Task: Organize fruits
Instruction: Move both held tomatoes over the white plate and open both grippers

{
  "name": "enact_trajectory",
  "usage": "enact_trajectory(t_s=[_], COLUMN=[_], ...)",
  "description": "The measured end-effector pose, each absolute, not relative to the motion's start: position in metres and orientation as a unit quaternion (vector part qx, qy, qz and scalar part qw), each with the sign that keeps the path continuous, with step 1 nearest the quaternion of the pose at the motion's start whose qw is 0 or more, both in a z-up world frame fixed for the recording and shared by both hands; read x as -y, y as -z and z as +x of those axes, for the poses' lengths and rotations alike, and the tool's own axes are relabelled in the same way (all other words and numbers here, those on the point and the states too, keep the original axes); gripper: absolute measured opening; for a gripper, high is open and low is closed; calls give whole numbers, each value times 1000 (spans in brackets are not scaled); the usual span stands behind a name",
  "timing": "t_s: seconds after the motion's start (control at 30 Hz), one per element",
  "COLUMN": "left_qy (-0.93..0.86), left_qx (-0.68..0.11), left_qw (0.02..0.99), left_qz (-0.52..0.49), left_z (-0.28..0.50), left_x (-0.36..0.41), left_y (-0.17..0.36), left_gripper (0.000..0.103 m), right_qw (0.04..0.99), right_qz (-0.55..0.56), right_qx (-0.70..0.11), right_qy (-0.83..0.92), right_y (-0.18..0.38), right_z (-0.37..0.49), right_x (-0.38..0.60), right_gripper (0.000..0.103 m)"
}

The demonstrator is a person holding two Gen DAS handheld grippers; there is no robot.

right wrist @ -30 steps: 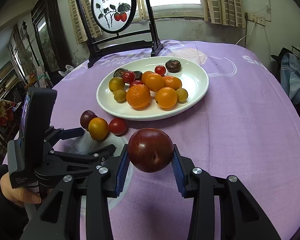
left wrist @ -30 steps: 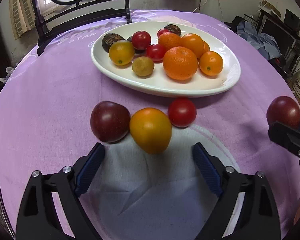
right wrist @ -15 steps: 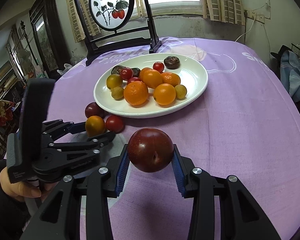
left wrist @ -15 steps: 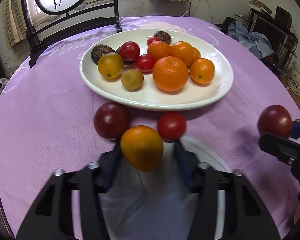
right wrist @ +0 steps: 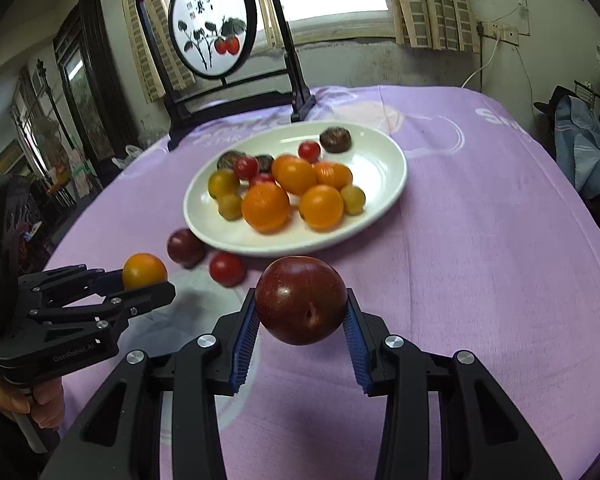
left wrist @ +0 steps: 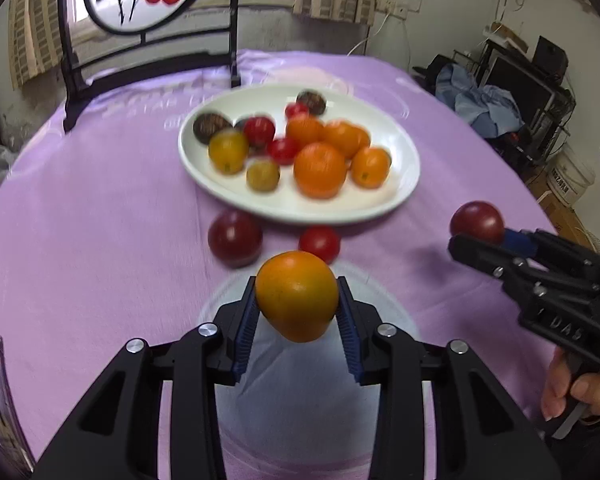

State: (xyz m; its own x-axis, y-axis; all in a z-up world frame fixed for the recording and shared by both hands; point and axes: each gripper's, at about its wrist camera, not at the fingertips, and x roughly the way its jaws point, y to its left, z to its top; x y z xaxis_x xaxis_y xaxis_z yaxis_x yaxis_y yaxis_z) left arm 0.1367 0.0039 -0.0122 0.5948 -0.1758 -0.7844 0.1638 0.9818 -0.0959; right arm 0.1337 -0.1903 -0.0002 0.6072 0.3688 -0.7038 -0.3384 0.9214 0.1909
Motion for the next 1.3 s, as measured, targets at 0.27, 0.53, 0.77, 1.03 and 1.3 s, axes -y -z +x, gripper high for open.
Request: enact_trajectory(t_s=[0.27,0.53,0.77,1.03,1.3], left_qy=[86,48,32,34,28], left_qx=[-411,-437,-443,-422,-420], left_qw=[908,898,896,905,904], left_qz=[-1,-15,-15,-39,-76], left_z=[195,274,306,281,229], left_x=[7,-3,2,-5,-27], left_y=[-26,-5,8,-6,-8], left_gripper=[37,37,45,66,72], right_qw=[903,905,907,908,914], right_qz=[-24,-19,9,17,22], right_qx=[-370,-374,-384,-381,-369], right_qy=[-217,-200,-173,-174,-169], right_y=[-25,-16,4,-4,-12], right_z=[176,252,286,262,220], right_x=[164,154,162,178,190], right_gripper=[42,42,63,72,75])
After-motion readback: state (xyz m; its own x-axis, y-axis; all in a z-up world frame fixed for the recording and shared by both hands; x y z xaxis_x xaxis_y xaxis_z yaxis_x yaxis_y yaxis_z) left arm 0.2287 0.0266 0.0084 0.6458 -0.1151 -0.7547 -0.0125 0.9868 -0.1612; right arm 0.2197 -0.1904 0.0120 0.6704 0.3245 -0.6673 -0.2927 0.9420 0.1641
